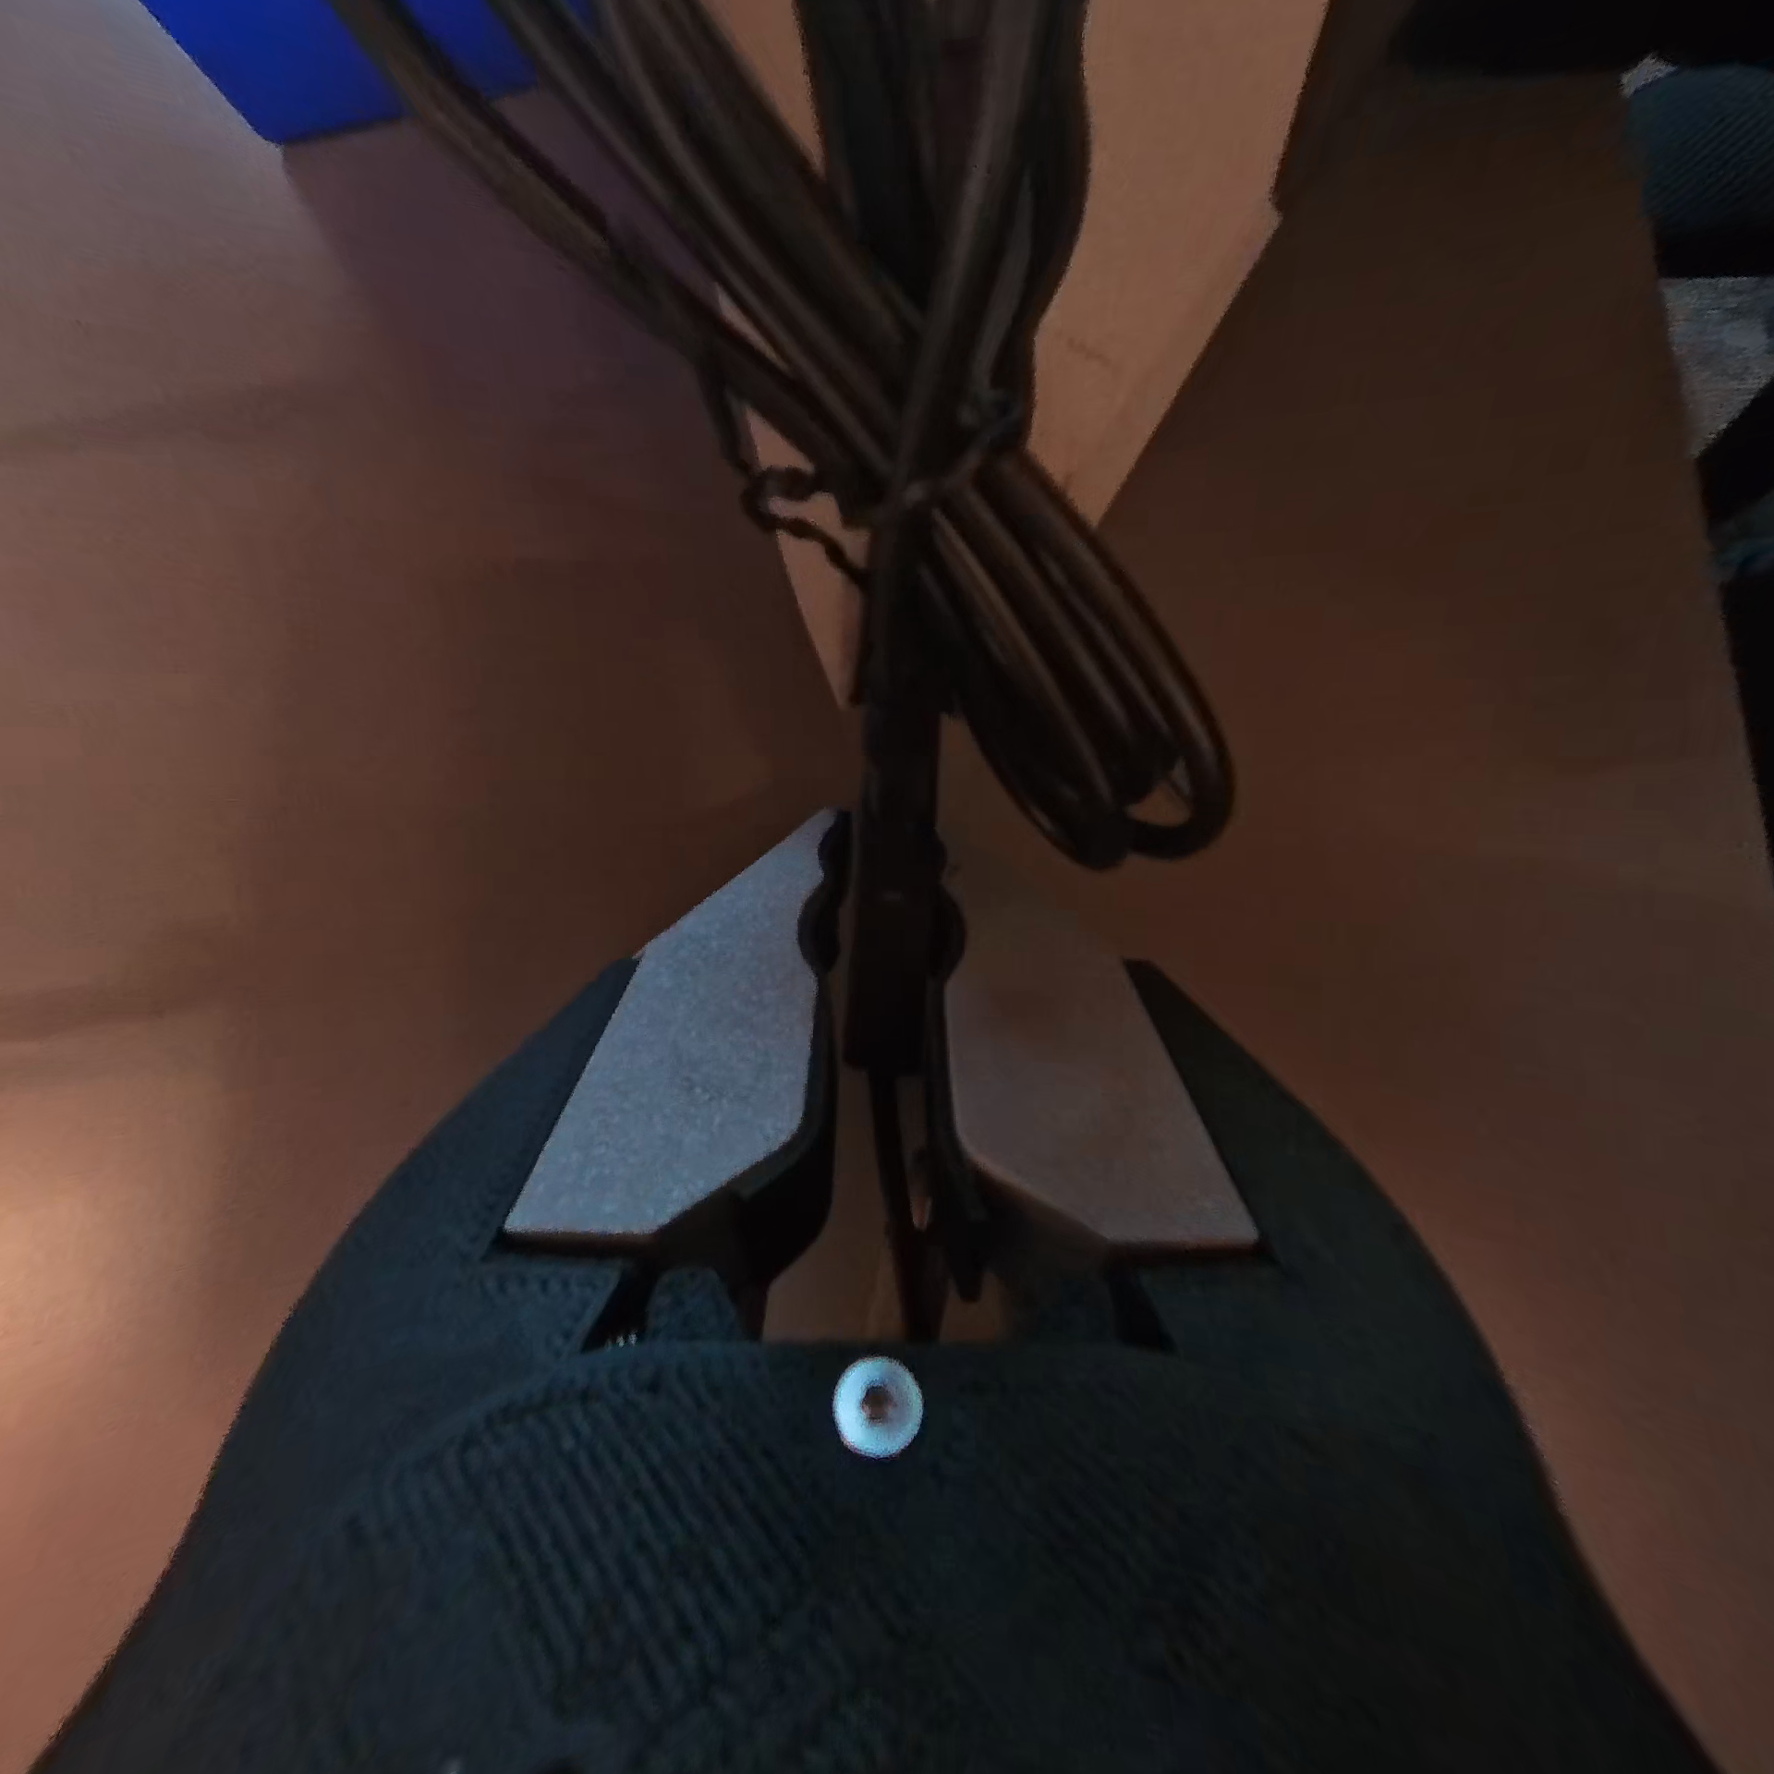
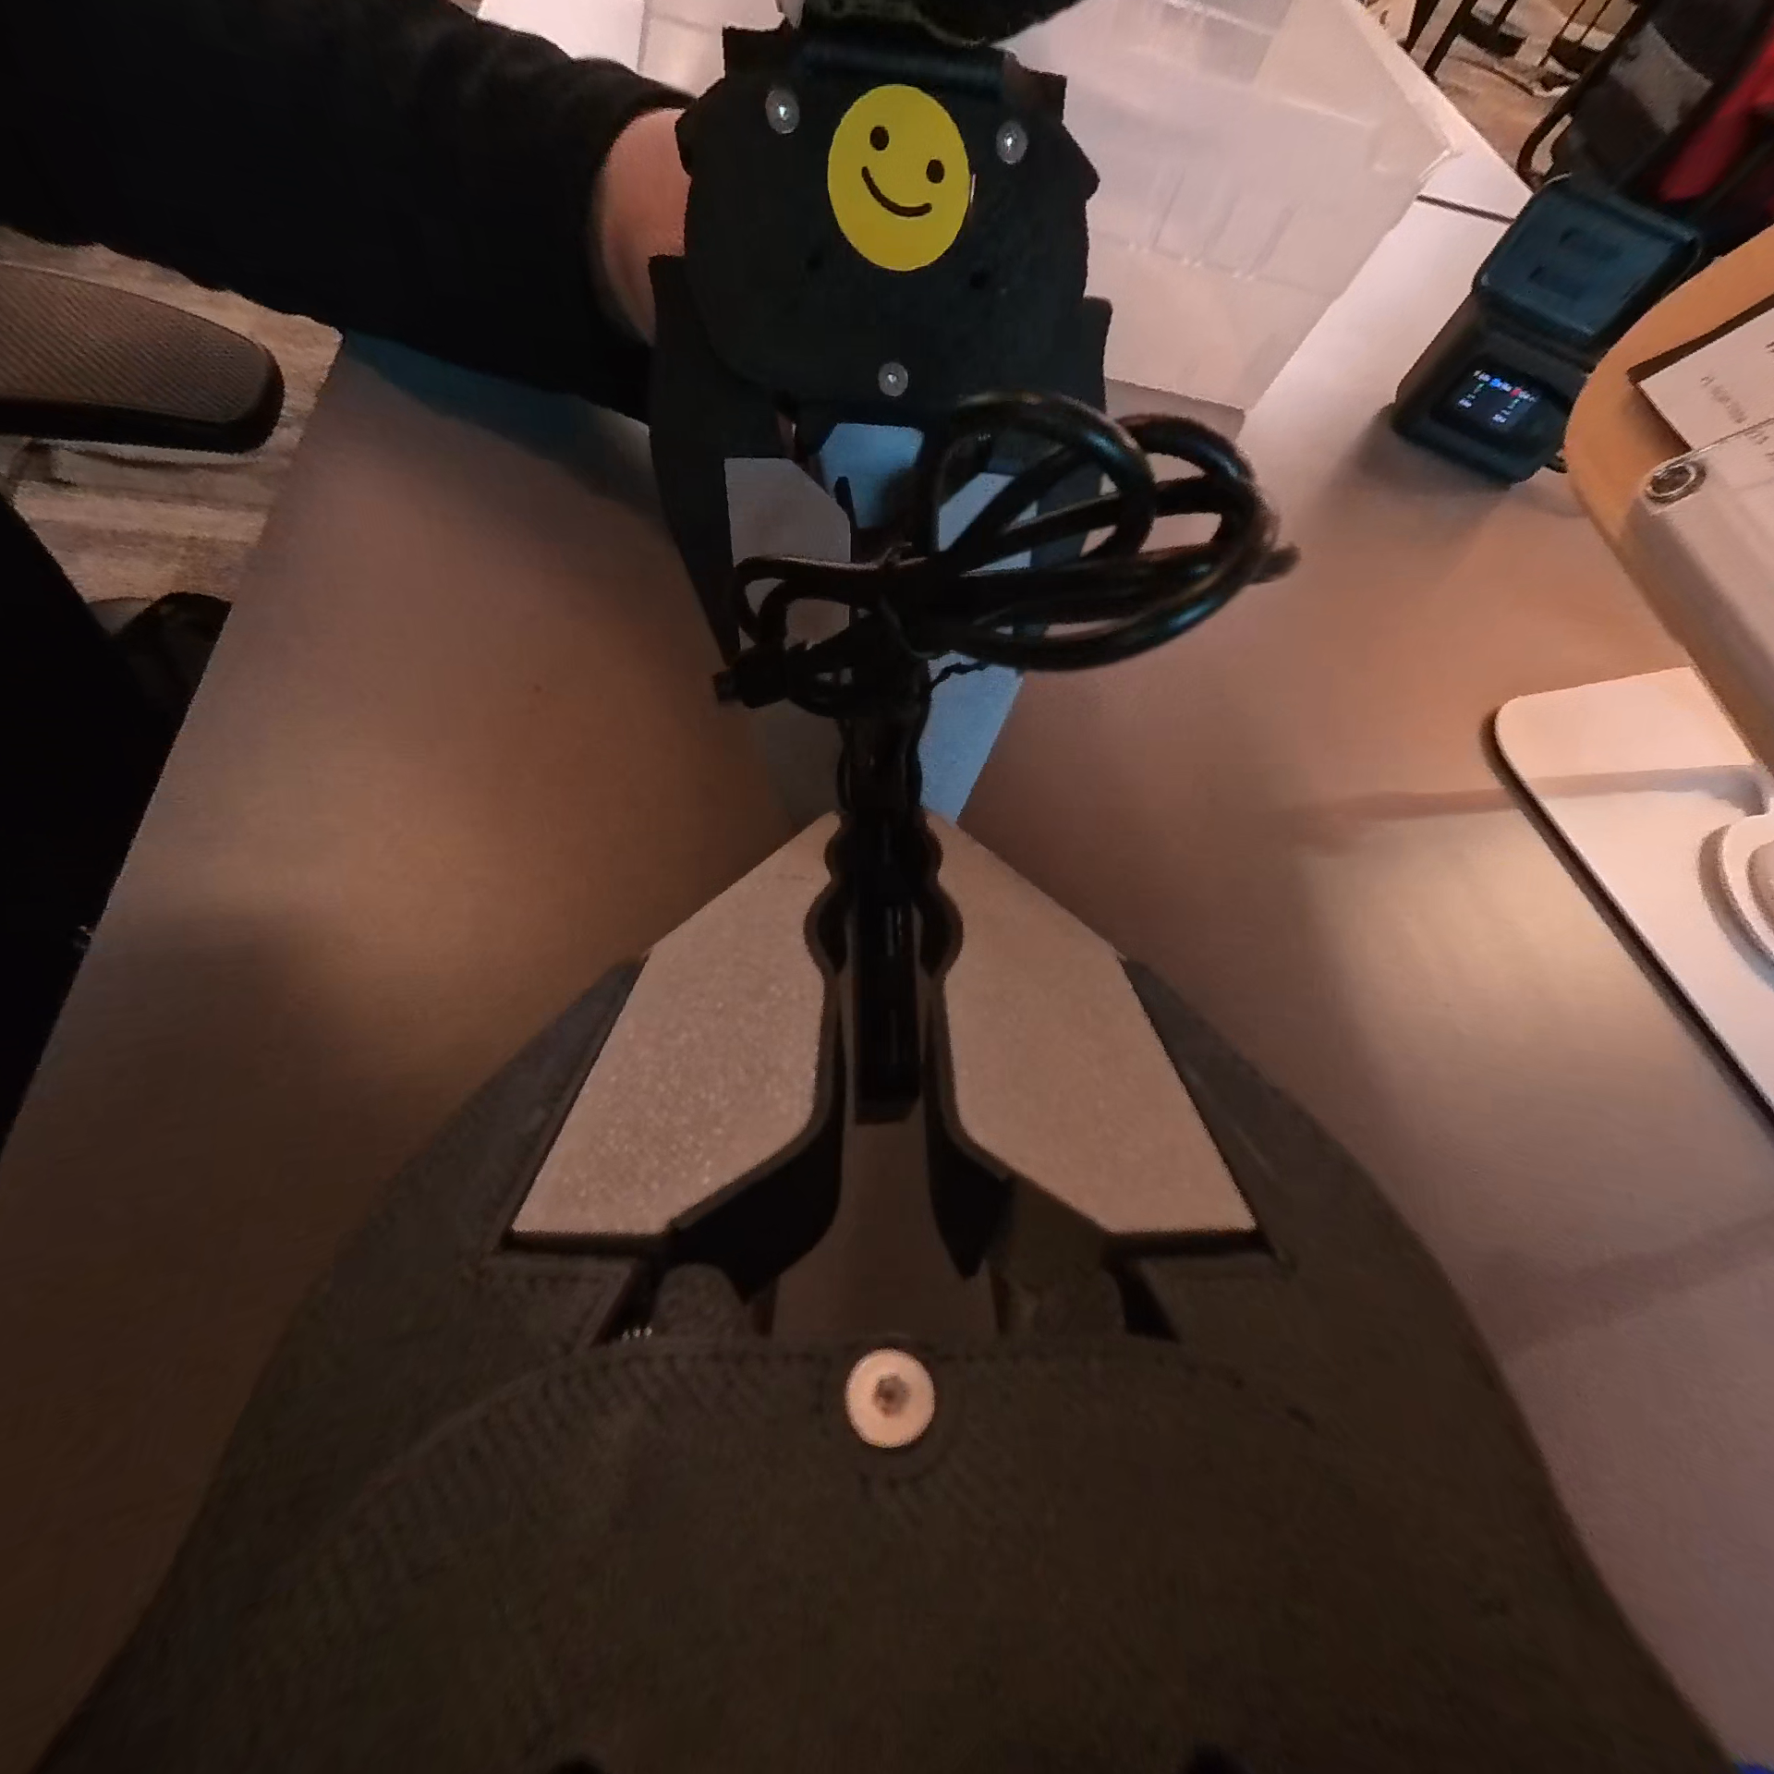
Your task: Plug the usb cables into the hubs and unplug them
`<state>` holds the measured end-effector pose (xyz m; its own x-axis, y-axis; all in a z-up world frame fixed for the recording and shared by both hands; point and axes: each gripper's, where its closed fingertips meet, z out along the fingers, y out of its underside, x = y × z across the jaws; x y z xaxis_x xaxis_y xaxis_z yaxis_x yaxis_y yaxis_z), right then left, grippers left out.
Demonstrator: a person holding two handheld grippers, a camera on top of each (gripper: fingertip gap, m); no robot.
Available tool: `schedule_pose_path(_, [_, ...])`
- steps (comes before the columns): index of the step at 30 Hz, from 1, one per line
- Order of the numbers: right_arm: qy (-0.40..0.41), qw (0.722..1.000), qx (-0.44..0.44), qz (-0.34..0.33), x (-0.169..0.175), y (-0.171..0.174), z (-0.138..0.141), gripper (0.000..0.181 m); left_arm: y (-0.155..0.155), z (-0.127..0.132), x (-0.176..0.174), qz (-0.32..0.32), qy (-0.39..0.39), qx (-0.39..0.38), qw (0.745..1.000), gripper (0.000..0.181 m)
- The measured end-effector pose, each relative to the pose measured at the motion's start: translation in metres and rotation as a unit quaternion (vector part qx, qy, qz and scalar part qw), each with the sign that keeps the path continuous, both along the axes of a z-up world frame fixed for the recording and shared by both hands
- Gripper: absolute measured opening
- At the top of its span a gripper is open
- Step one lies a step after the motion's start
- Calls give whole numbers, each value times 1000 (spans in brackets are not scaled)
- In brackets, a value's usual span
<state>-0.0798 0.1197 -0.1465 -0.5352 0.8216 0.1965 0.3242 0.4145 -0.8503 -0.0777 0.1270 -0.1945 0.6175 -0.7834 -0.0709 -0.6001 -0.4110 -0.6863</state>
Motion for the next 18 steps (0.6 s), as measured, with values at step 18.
schedule_pose_path(18, [-1, 1000, -2, -4, 0, 1, -3, 8, -1, -3, 0, 0, 11, -2, 1000, 8])
